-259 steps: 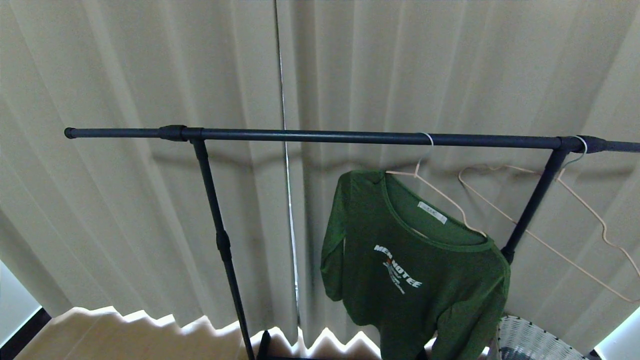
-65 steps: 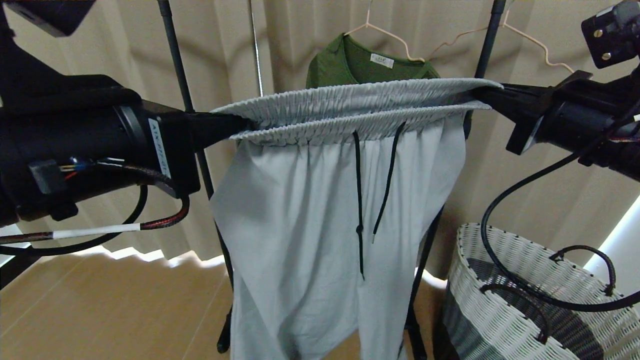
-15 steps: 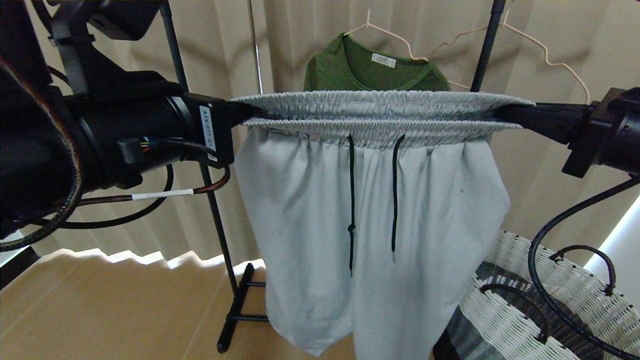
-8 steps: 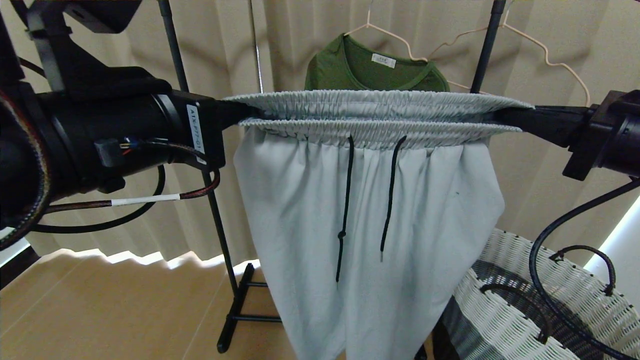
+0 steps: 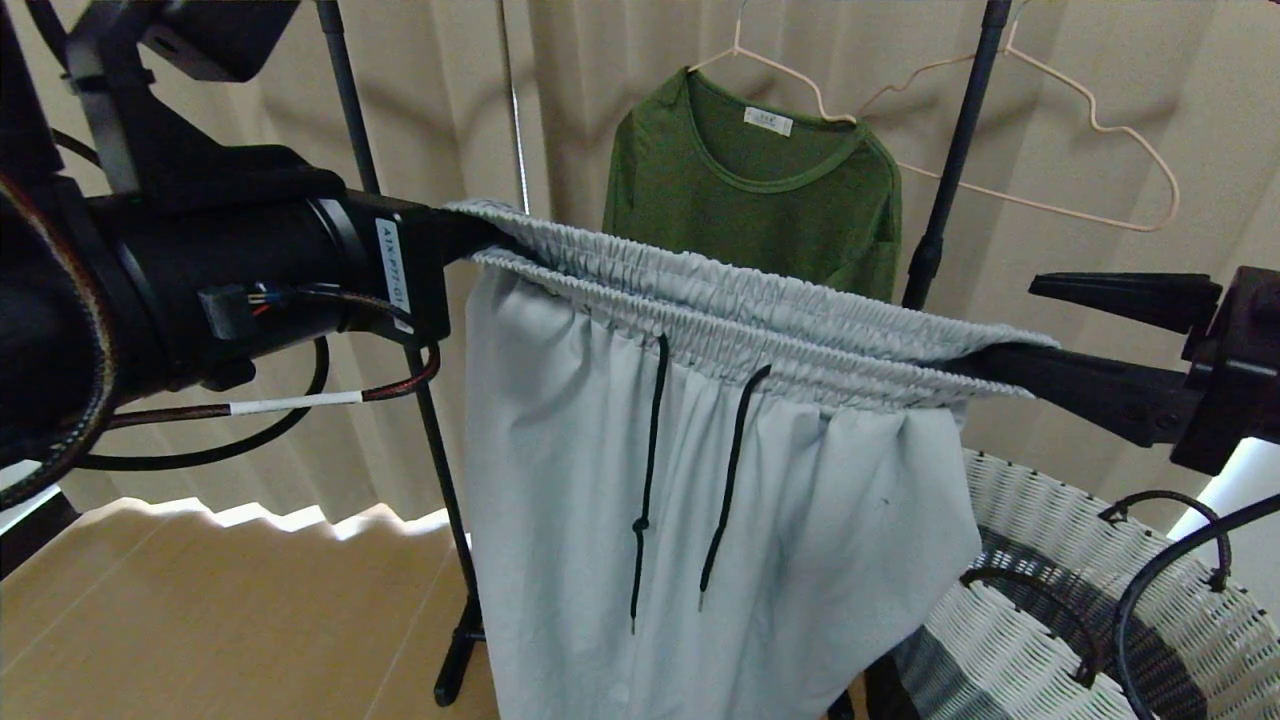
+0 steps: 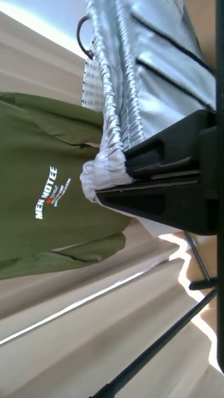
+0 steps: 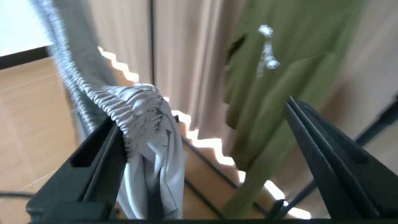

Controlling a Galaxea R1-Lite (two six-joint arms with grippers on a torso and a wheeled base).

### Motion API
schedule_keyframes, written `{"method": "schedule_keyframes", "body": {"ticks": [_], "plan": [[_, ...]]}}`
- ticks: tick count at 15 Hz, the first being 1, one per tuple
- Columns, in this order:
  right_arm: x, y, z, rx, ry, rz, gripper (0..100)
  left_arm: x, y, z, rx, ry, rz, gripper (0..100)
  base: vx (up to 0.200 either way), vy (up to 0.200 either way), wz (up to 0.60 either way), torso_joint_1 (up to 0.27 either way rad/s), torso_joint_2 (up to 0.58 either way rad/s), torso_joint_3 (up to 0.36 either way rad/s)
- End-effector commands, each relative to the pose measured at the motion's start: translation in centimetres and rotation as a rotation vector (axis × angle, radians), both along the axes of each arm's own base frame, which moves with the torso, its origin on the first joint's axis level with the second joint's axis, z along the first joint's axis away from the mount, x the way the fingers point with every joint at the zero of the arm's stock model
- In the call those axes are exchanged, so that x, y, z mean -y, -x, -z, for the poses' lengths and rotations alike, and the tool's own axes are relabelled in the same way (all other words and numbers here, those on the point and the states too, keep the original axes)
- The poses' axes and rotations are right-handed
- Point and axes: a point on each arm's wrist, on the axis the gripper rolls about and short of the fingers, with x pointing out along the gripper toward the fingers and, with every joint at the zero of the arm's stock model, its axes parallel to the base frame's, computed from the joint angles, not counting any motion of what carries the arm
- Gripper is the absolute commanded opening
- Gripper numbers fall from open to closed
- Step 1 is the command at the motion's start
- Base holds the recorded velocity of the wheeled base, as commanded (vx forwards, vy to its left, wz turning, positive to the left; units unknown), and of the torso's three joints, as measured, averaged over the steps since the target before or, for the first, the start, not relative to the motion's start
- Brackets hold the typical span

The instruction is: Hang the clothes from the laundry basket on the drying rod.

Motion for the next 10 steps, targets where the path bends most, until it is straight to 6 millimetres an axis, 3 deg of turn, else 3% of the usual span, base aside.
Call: {"method": "schedule_keyframes", "body": {"ticks": [1,10], "plan": [[0.2,1.5,-0.1,0.023,-0.009,-0.021,100,-0.1,-0.2,0.1,-0.004,-0.003,-0.008,0,0.000,0.000,0.00,0.000,0.00,0.000],[0.7,2.8,1.3,0.016,0.021,-0.043,100,-2.0,0.0,2.1,-0.050,-0.047,-0.076,0,0.000,0.000,0.00,0.000,0.00,0.000]]}}
